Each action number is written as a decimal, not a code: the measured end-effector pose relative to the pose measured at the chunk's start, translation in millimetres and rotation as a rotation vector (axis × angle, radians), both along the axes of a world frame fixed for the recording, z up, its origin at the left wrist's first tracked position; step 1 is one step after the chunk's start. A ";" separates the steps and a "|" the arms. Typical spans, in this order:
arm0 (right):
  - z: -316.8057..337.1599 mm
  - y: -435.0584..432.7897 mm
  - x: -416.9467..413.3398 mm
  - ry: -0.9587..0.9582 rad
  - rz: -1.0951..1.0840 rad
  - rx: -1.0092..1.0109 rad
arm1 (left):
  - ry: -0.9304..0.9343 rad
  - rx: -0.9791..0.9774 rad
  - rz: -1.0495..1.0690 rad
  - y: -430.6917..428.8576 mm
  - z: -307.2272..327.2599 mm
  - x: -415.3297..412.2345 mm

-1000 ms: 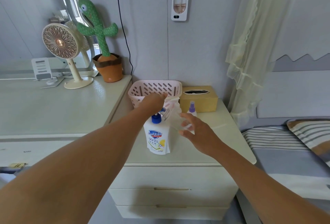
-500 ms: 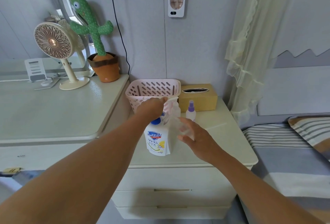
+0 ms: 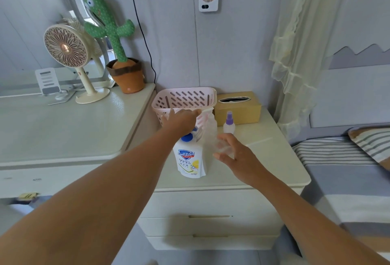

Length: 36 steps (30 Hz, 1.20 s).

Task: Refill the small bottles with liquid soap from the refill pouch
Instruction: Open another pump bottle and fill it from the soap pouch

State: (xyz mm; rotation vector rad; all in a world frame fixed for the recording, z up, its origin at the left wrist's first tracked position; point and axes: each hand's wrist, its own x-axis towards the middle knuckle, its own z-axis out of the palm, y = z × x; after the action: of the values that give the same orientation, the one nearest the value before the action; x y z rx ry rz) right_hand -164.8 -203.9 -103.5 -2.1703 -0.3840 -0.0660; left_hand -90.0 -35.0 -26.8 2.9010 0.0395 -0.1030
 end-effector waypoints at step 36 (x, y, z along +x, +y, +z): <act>-8.9 3.9 -11.8 -0.108 -0.043 0.105 | 0.081 -0.384 0.048 7.2 0.8 11.7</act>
State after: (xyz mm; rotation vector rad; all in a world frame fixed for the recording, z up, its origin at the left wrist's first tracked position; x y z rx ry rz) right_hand -176.6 -200.1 -112.3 -2.0763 -0.3866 -0.2238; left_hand -78.3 -27.8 -26.0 2.5094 0.0931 -0.1965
